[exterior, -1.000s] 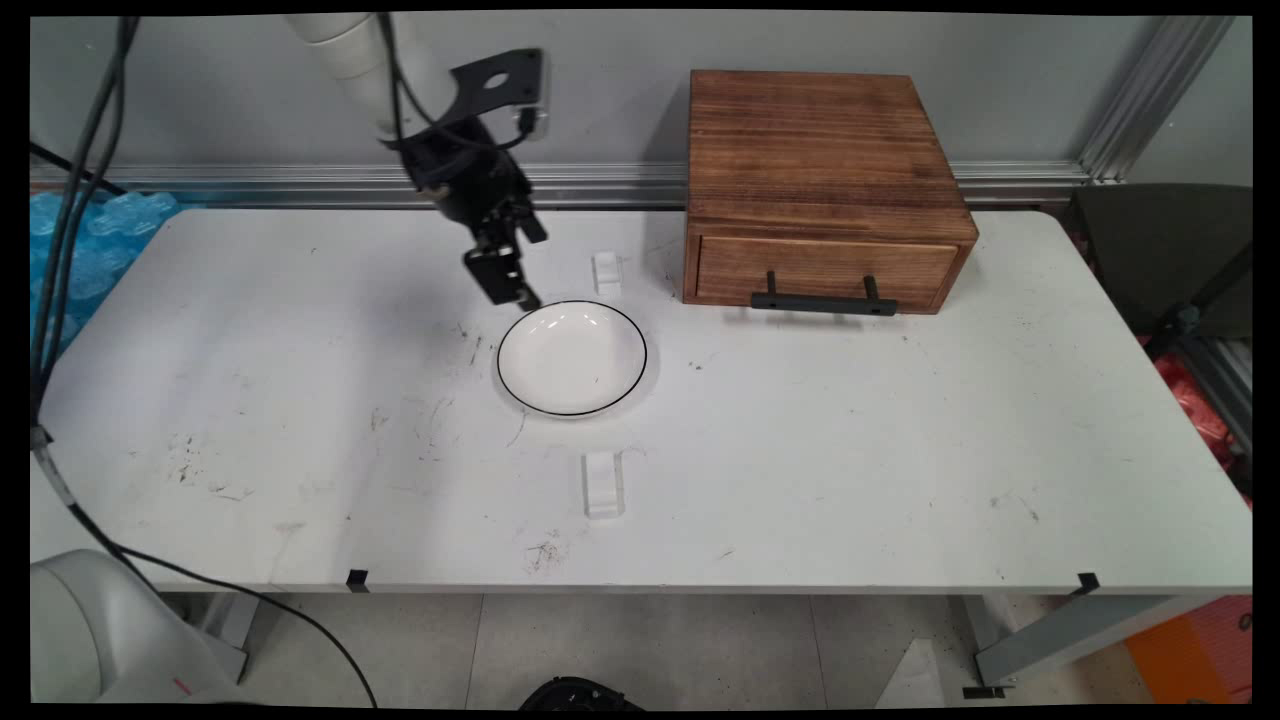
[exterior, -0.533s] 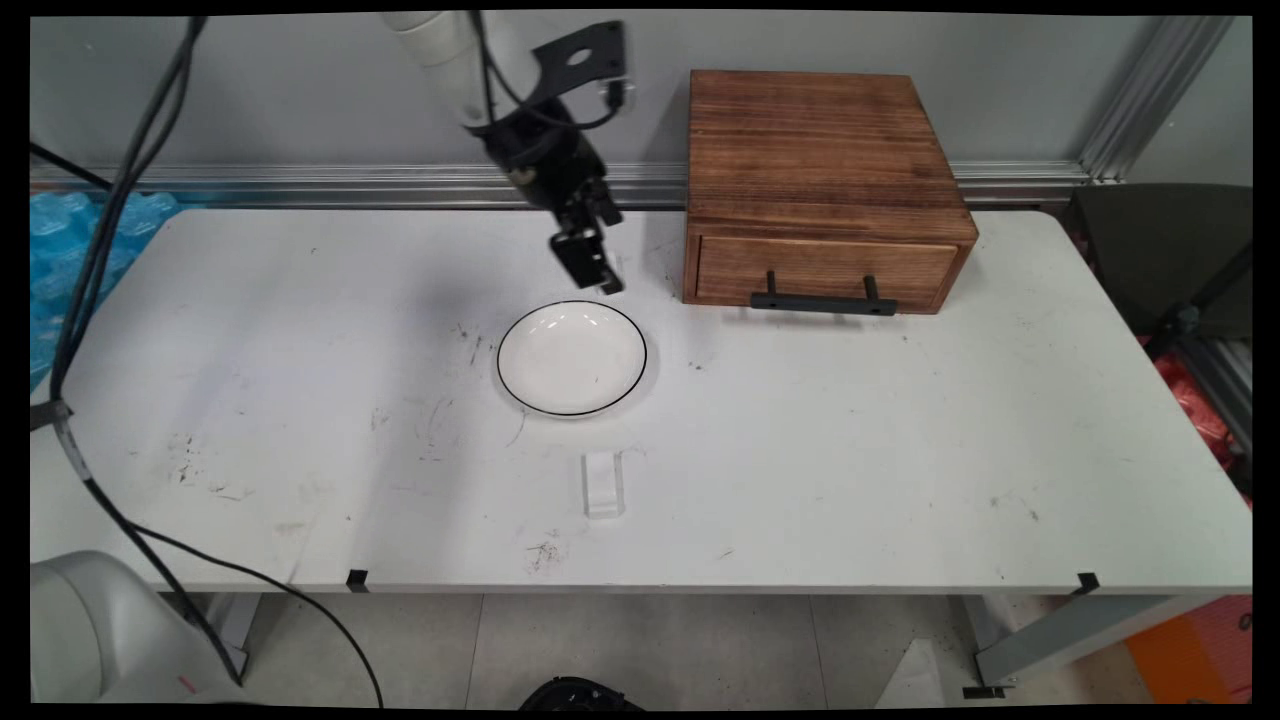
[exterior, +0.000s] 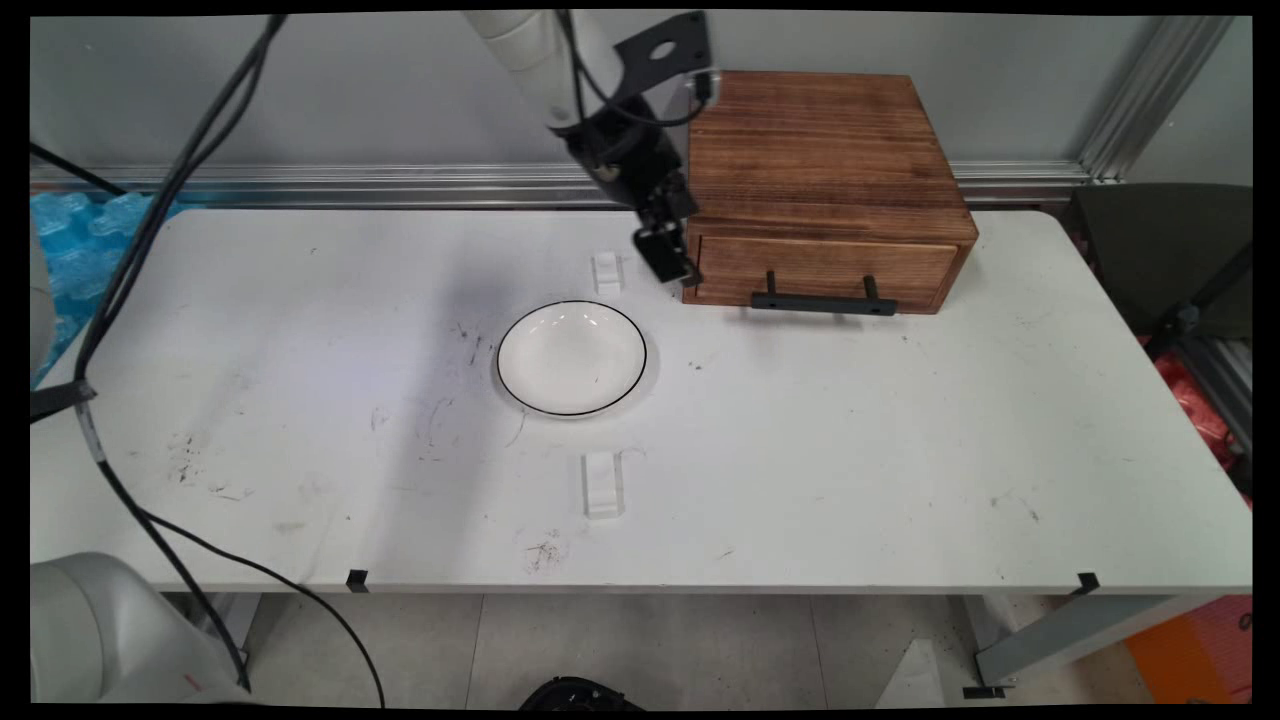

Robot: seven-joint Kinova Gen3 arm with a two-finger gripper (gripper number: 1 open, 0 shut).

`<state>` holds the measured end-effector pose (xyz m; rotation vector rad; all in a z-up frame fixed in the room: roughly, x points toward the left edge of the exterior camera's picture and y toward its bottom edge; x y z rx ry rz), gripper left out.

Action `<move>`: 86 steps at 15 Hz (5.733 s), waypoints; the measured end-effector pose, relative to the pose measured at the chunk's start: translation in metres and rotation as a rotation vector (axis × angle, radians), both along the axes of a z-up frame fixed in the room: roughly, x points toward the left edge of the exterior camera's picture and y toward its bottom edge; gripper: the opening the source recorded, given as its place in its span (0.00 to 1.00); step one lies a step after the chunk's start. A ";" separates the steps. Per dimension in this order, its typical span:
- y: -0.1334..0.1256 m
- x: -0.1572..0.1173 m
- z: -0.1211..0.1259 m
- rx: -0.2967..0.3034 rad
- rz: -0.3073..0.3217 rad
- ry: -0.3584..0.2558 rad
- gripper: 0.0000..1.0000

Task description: Open the drawer

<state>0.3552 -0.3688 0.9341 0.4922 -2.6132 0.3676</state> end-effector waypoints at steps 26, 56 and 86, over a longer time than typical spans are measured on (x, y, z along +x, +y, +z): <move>-0.070 -0.111 -0.088 -0.091 -0.058 0.050 1.00; -0.078 -0.130 -0.146 -0.027 -0.041 0.018 1.00; 0.003 -0.150 -0.144 0.077 -0.065 0.041 1.00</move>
